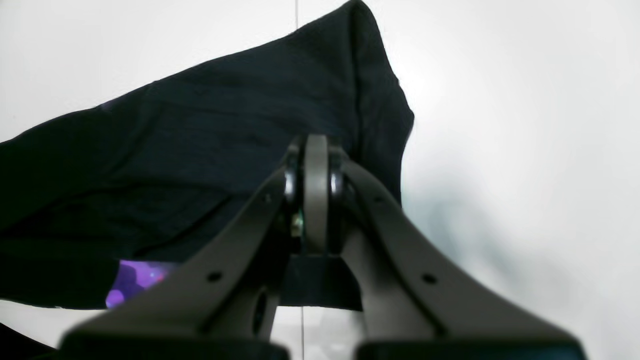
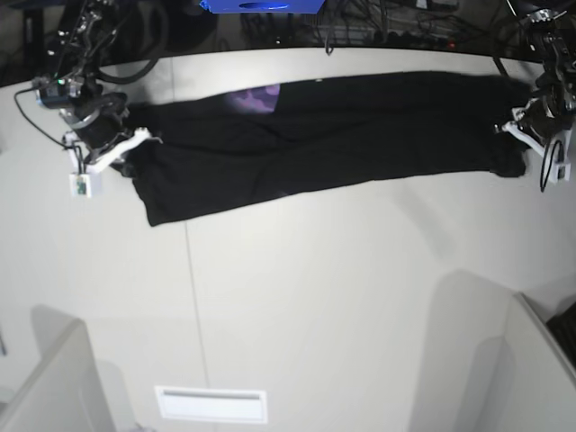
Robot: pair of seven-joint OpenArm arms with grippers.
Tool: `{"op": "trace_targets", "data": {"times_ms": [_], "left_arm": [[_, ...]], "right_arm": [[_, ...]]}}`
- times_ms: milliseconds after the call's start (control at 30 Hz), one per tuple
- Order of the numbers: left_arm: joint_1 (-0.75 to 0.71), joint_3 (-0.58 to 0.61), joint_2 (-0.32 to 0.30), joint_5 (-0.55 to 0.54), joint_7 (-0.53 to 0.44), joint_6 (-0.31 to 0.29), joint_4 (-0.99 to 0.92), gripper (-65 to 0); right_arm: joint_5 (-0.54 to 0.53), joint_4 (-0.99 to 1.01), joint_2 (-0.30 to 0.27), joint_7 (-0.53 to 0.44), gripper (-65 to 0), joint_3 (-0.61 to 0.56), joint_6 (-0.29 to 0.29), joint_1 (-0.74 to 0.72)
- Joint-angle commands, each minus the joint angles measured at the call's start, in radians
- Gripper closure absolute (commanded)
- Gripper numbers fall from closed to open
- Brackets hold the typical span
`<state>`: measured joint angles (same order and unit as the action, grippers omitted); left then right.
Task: Fold the T-shirt properly
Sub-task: 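Lower both grippers onto the strip's two ends and pinch them, then fold the strip end with the left gripper toward the right gripper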
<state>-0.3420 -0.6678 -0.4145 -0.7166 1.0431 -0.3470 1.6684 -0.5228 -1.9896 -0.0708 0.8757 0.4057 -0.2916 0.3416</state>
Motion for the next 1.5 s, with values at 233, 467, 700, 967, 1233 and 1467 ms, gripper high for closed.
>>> {"op": "trace_targets", "data": {"times_ms": [233, 467, 700, 967, 1233, 1467], "left_arm": [[-0.098, 0.174, 0.006, -0.008, -0.013, 0.142, 0.238, 0.0], [-0.093, 0.339, 0.067, -0.011, -0.013, 0.21, 0.287, 0.0], [-0.027, 0.412, 0.167, -0.013, 0.055, 0.217, 0.296, 0.0], [0.07, 0.417, 0.286, -0.013, 0.092, 0.217, 0.293, 0.0], [0.12, 0.549, 0.323, -0.015, 0.09, 0.302, 0.287, 0.0], [0.157, 0.618, 0.332, -0.016, 0.09, 0.337, 0.273, 0.0]], "right_arm": [[-0.012, -0.017, -0.008, -0.02, 0.0, 0.002, -0.005, -0.012], [-0.012, -0.017, -0.008, -0.02, 0.0, 0.006, -0.005, -0.014], [-0.012, -0.017, -0.008, -0.02, 0.0, 0.008, -0.005, -0.014], [-0.012, -0.017, -0.008, -0.02, 0.0, 0.006, -0.005, -0.016], [-0.012, -0.017, -0.008, -0.02, 0.0, 0.008, -0.005, -0.016], [-0.012, -0.017, -0.008, -0.02, 0.0, 0.008, -0.005, -0.016]]}}
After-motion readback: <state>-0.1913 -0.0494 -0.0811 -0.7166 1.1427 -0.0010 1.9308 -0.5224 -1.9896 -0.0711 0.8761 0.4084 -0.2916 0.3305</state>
